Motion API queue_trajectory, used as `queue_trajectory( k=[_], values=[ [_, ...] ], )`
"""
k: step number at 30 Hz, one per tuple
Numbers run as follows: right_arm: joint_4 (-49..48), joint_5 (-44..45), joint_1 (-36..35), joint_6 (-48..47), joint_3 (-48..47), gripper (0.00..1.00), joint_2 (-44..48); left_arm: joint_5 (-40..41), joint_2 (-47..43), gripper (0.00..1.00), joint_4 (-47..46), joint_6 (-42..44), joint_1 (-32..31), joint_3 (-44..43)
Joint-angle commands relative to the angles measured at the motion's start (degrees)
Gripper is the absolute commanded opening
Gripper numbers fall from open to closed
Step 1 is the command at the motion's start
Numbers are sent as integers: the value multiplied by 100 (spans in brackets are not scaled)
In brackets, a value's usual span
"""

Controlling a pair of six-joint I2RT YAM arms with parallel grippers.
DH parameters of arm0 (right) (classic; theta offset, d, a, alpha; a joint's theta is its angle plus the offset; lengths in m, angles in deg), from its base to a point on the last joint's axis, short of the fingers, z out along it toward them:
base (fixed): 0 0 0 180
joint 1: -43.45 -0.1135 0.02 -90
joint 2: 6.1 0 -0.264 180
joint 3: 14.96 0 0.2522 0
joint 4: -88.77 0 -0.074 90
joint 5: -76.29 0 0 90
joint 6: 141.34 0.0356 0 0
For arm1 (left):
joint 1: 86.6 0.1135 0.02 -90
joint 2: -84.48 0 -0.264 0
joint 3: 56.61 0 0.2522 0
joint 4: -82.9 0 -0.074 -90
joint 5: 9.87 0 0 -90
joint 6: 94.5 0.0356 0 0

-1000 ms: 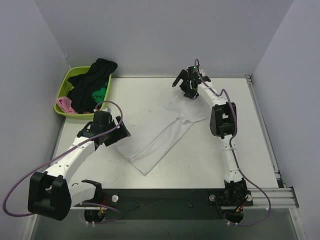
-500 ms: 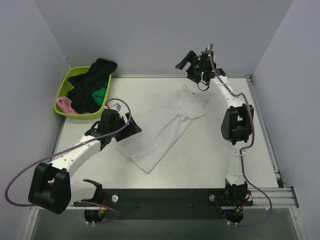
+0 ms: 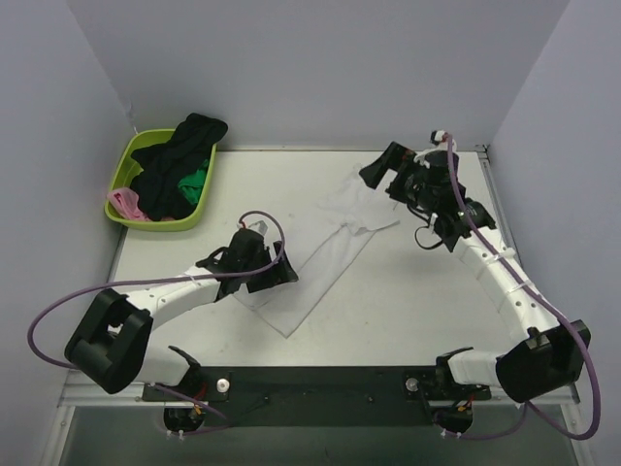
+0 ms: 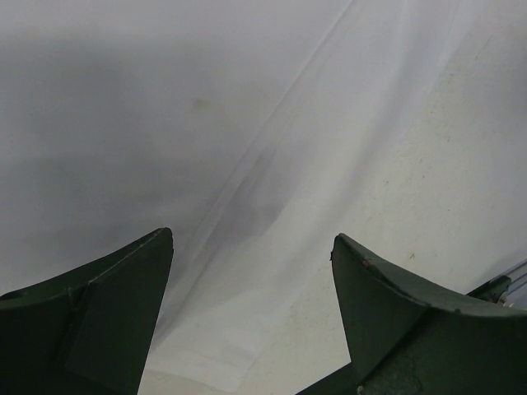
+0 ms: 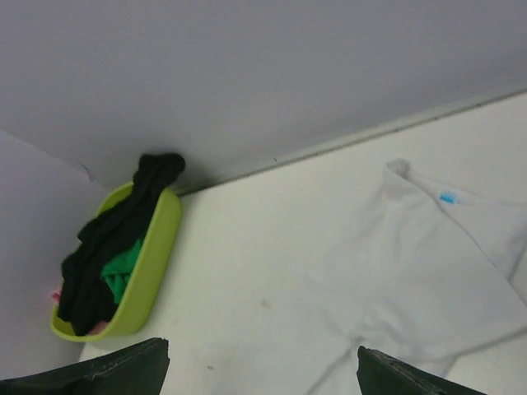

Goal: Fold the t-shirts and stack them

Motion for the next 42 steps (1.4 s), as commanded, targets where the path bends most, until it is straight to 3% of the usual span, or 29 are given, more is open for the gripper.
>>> queue_trajectory(
  k=[1, 8, 17, 26, 33, 42],
  values=[
    [78, 480, -243, -222, 815, 100, 654, 327, 178, 87, -421, -102, -111, 137],
    [421, 604, -437, -309, 1396, 100, 1446, 477, 600, 86, -702, -339, -471, 374],
    [1106, 806, -463, -336, 1599, 100, 1842, 942, 978, 85, -1168, -1094, -1894, 321],
    [1616, 982, -481, -345, 1704, 100, 2211, 1277, 1935, 84, -1291, -1491, -3388, -899],
    [1985, 1316, -490, -441, 1757, 100, 2449, 1021, 2754, 84, -1398, -1325, -3724, -2051],
    [1750, 1221, -472, -503, 1923, 100, 1906, 1566, 1464, 85, 184, -586, -3390, -2377]
  ],
)
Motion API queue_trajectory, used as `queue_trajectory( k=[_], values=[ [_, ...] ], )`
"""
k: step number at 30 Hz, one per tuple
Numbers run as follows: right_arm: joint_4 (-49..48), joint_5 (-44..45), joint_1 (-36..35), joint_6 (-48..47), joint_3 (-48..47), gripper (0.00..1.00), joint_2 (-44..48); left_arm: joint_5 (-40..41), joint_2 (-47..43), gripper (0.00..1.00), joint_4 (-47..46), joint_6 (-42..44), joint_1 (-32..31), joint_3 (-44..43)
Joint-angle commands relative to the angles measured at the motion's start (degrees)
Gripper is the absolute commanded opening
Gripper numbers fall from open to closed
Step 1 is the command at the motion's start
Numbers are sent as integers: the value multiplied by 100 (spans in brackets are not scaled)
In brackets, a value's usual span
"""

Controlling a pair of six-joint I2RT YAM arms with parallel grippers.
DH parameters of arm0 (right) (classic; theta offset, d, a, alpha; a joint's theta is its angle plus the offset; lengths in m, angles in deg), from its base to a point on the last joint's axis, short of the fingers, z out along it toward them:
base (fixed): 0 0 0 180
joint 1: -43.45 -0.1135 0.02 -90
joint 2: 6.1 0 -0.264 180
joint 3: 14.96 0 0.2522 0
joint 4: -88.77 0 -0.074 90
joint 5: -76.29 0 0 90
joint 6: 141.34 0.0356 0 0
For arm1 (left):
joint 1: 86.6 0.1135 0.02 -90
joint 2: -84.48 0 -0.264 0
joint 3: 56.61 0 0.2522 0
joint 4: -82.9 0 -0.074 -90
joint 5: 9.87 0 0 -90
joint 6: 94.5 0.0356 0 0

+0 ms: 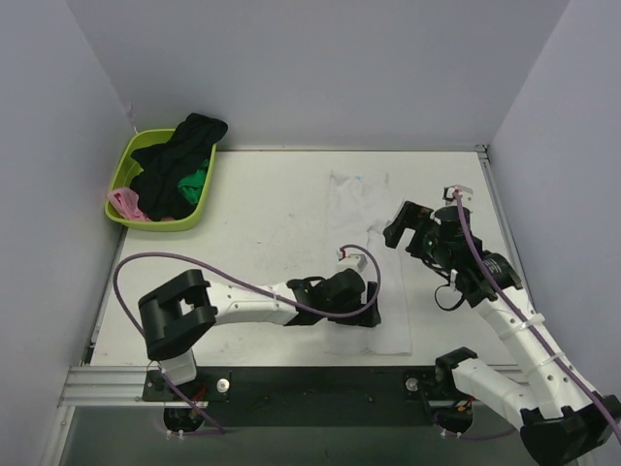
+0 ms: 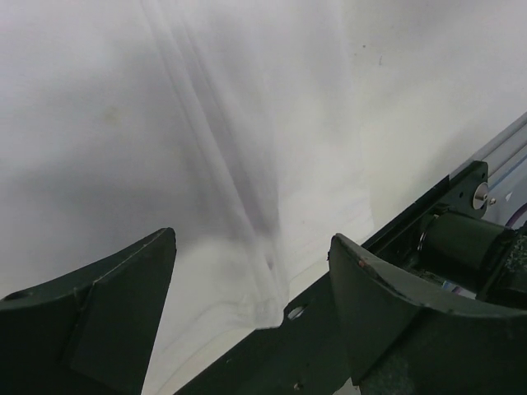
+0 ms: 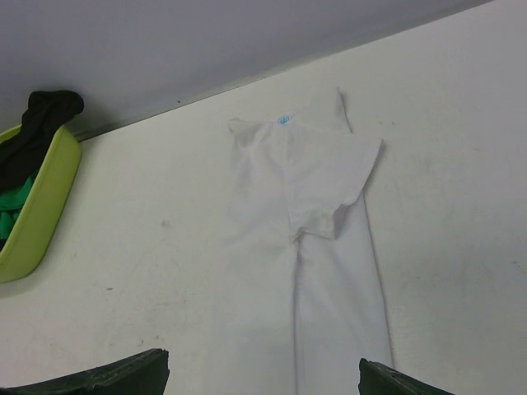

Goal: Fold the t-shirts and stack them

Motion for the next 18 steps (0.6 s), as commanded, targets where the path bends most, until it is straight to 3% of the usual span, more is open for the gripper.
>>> queue_trajectory(
  k=[1, 4, 9, 18],
  values=[
    [-330, -83, 0, 0, 282, 100, -515, 438, -1334, 85, 989, 509, 406, -248],
    [-778, -531, 9, 123, 423, 100, -1033, 615, -2134, 87, 1377, 737, 767, 32],
    [-1664, -1120, -52, 360, 529, 100, -2025, 211, -3243, 88, 1711, 975, 1988, 648],
    [-2756, -1718, -211, 685, 64, 100, -3600, -448, -3948, 88, 1940, 1178, 3342, 1562]
  ],
)
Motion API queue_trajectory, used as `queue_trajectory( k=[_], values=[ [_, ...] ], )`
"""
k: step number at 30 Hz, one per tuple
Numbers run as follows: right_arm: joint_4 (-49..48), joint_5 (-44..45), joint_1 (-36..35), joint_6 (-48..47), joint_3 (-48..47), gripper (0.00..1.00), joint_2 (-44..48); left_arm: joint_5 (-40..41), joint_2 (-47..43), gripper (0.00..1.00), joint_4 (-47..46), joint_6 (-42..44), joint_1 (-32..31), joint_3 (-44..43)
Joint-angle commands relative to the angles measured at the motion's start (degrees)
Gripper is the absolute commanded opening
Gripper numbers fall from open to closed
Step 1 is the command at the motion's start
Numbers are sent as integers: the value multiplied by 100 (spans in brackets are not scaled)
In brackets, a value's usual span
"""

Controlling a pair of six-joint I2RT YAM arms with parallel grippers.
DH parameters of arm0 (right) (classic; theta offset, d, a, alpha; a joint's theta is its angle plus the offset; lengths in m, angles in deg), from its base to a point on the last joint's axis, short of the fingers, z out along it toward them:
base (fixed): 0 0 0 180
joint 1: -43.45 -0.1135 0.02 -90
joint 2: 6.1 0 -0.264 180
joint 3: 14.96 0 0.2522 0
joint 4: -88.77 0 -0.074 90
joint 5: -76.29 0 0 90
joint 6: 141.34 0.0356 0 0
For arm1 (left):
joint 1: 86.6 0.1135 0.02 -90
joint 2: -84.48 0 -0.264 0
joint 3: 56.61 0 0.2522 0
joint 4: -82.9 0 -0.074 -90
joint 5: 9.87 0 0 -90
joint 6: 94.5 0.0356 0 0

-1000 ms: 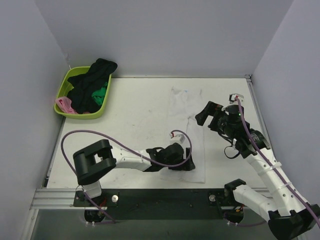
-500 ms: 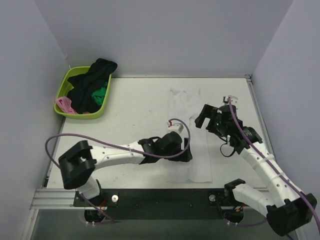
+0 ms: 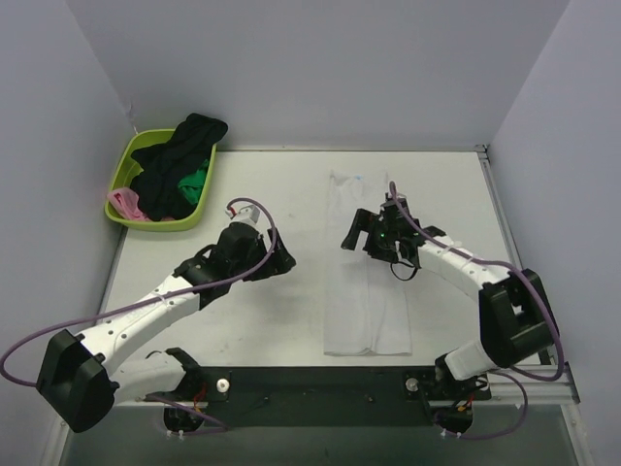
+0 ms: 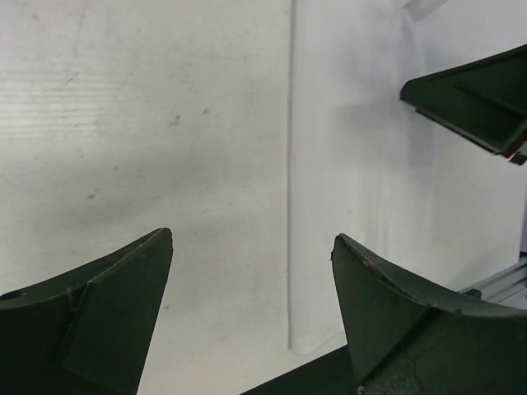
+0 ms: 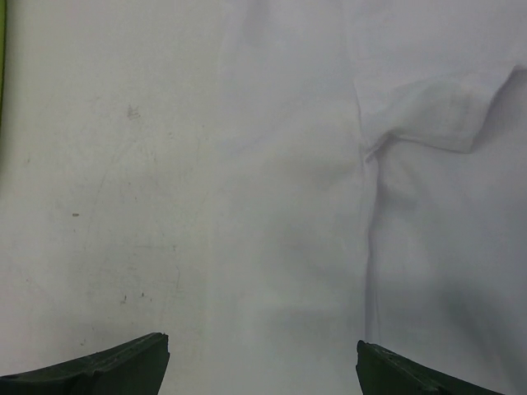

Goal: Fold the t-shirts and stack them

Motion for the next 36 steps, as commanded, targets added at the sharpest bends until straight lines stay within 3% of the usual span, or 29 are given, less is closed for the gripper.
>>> queue_trajectory(
  k=[1, 16, 36],
  values=[
    [-778, -343, -84, 229, -452, 100, -534, -499, -215, 88, 237, 196, 403, 314],
    [-1087, -467, -295, 317, -1542, 100, -2274, -938, -391, 88, 167, 319, 1045, 754],
    [-841, -230, -972, 475, -2579, 100, -3418, -1281, -400, 88, 123, 495, 1485, 878]
  ],
)
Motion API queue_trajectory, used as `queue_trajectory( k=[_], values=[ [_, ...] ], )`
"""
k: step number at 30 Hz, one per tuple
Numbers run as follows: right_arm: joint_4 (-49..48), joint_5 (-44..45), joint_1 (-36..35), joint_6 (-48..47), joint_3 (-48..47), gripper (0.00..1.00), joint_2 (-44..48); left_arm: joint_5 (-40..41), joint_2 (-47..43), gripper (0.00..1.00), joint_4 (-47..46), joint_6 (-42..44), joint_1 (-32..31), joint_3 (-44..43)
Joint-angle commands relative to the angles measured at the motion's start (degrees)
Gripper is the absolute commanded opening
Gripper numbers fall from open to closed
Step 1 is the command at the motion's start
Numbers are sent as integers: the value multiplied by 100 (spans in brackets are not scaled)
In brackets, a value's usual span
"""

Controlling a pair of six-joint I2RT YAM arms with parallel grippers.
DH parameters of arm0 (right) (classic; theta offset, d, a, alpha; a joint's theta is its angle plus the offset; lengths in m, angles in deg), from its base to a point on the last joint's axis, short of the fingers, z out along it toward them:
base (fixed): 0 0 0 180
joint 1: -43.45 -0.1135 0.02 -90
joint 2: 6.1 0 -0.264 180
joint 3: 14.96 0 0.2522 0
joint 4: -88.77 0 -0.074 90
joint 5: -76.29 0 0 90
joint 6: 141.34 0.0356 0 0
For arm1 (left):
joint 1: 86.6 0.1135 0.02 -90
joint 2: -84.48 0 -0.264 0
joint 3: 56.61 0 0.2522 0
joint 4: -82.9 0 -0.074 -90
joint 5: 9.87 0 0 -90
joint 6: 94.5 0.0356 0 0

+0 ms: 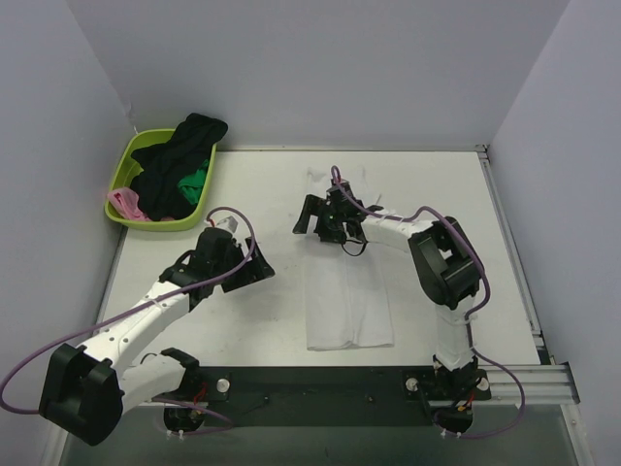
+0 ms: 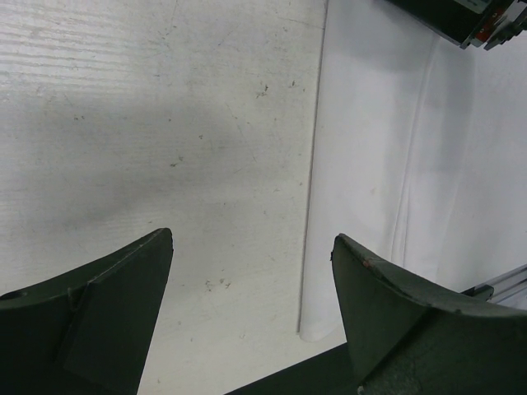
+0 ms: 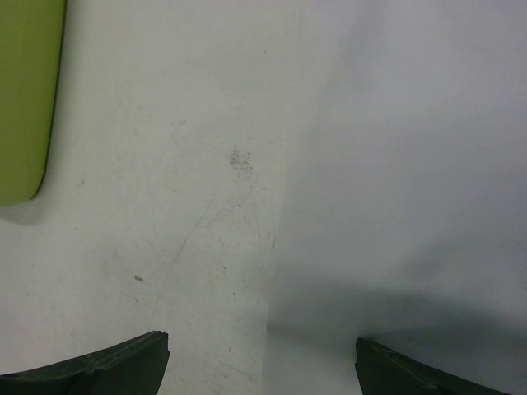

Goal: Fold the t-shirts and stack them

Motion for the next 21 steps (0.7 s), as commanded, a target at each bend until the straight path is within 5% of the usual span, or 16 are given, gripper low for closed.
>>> queue_trajectory(
  k=[1, 6, 13, 21],
  values=[
    [265, 138, -65, 29, -276, 100, -255, -160, -124, 88, -139, 143, 90, -43],
    [651, 330, -65, -129, -531, 100, 69, -231, -273, 88, -17, 73, 91, 27],
    [1328, 1086, -56, -612, -304, 100, 1675, -64, -853, 90, 37, -603, -181, 739],
    [2110, 1842, -126, -779, 978, 100, 3645, 858, -565, 88, -279, -1649, -2175, 1029]
  ],
)
